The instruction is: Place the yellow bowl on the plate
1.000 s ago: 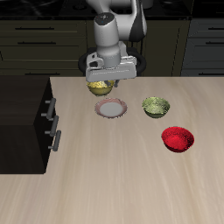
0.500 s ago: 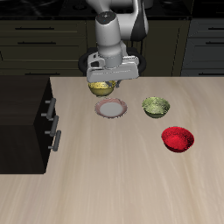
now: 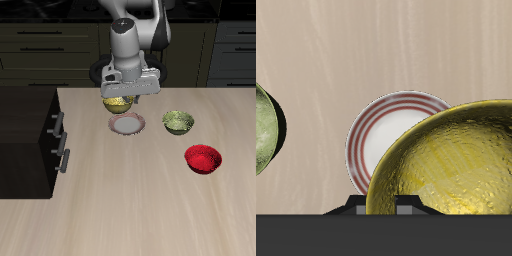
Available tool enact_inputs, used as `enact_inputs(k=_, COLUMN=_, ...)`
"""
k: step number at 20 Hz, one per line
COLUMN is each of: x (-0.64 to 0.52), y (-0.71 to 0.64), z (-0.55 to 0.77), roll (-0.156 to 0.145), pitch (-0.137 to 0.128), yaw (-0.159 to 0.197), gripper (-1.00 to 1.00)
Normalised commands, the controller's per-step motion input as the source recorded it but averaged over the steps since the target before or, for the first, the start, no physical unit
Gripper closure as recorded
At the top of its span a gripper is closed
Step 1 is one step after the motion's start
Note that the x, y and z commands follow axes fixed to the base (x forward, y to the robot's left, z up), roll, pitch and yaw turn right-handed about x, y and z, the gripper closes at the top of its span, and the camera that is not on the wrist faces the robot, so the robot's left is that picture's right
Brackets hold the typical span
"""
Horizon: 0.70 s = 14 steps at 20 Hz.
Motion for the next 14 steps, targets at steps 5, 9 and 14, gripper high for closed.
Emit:
enact_inputs(k=5, x=-0.01, y=-0.02, z=-0.15, roll=-0.007, pitch=0.023, yaw=0.003, gripper=1.00)
enact_inputs(k=9, x=0.07, y=-0.04, z=-0.15, roll=-0.010, pitch=0.021, yaw=-0.003, gripper=1.00)
enact_inputs(k=14, x=0.06, y=0.03, z=-0.14, roll=-0.002, pitch=0.020, yaw=0.007, gripper=1.00)
